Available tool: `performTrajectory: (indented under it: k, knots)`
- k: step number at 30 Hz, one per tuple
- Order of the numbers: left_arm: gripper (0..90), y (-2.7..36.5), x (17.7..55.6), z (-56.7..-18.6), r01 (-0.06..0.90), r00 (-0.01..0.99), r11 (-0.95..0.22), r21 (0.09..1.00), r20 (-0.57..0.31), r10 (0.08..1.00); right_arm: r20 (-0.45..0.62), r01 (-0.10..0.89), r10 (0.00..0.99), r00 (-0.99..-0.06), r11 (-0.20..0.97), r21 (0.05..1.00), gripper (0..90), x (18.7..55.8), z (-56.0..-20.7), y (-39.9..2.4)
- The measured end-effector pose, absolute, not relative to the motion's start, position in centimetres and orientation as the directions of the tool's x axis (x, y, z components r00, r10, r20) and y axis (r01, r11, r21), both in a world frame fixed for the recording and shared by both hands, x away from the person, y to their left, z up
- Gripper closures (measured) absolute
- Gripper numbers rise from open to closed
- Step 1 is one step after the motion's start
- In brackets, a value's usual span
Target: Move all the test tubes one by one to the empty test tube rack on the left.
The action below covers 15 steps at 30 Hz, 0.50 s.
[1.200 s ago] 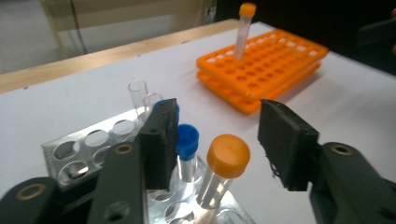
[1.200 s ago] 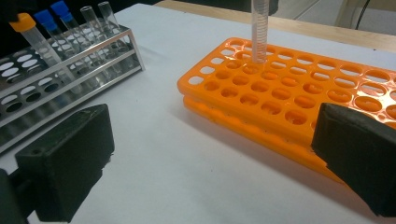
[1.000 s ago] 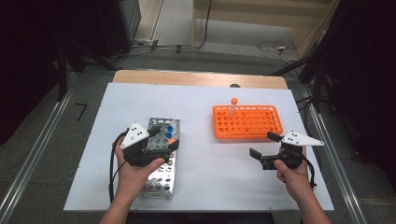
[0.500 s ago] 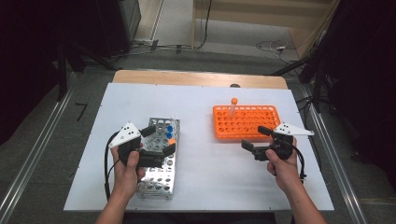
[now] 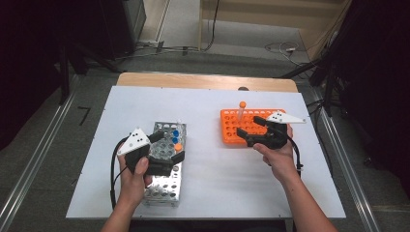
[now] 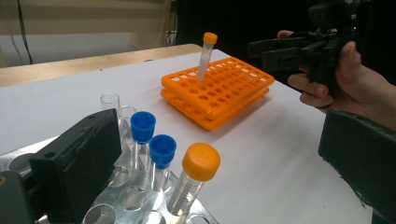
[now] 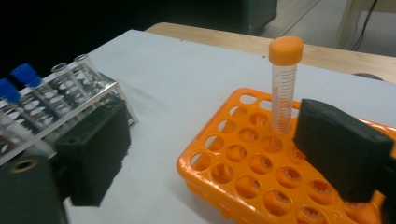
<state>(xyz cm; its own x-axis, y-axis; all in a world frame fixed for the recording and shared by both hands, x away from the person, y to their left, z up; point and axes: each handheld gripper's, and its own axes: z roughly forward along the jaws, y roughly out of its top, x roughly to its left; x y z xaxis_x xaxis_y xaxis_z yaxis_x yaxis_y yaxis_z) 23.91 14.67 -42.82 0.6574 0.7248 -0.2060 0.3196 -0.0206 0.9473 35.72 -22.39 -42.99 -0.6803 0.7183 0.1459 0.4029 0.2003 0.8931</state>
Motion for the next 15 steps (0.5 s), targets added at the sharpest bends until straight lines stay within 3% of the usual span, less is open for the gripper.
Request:
performTrajectory:
  k: [7, 15]
  knots:
    - [0.0, 14.3, 23.9, -42.8, 0.314, 0.663, -0.032, 0.949, -0.194, 0.723, 0.096, 0.421, 0.779, -0.62, 0.226, 0.878, 31.5, 37.7, -43.9, -21.4]
    - [0.0, 14.2, 23.9, -42.9, 0.316, 0.66, -0.039, 0.948, -0.19, 0.726, 0.128, 0.463, 0.818, -0.56, 0.181, 0.868, 45.9, 40.0, -45.3, -21.1]
